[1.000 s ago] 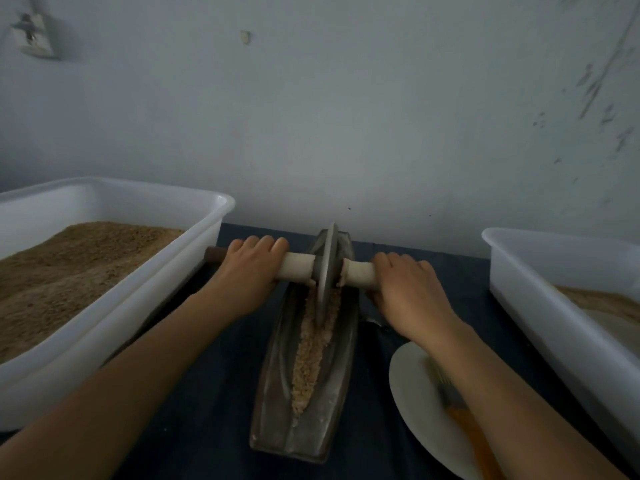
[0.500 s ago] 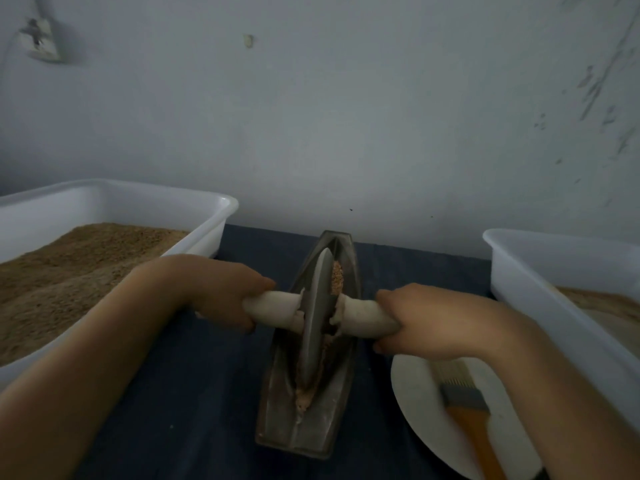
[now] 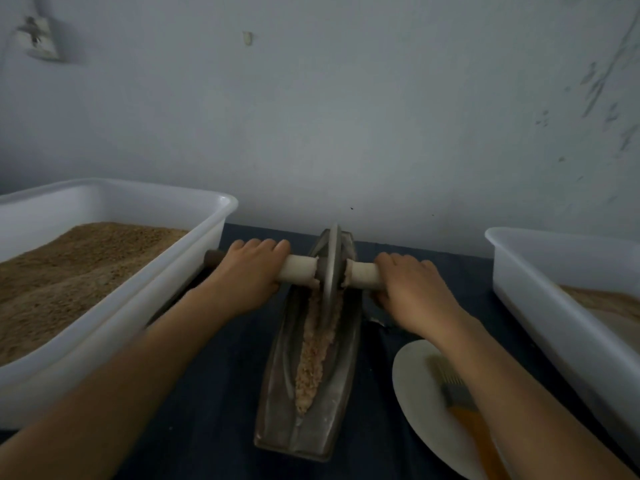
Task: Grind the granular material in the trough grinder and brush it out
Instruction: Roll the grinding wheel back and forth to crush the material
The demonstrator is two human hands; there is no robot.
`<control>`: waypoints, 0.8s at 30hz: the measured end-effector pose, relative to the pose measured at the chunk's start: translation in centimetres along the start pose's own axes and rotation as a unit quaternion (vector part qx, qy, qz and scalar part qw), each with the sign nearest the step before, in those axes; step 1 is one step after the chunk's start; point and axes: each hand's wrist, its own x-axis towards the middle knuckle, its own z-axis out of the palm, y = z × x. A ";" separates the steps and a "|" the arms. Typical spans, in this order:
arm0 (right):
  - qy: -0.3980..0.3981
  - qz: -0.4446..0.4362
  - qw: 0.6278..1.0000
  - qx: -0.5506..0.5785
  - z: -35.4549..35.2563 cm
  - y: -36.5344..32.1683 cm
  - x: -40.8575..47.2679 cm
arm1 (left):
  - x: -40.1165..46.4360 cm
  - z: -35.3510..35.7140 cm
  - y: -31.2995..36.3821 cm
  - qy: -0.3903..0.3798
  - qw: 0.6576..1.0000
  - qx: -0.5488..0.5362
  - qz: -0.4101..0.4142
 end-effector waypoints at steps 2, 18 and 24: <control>0.012 0.008 1.000 0.005 0.4 0.1 0.0 | 0.1 0.4 0.2 0.038 0.999 0.009 0.002; -0.326 -0.056 0.936 0.118 -6.8 -1.4 -2.4 | -2.6 -5.4 -0.4 -0.342 0.934 -0.090 0.047; -0.262 -0.037 0.960 0.086 -5.1 -1.4 -1.5 | -1.8 -4.2 -0.8 -0.320 0.939 -0.122 0.029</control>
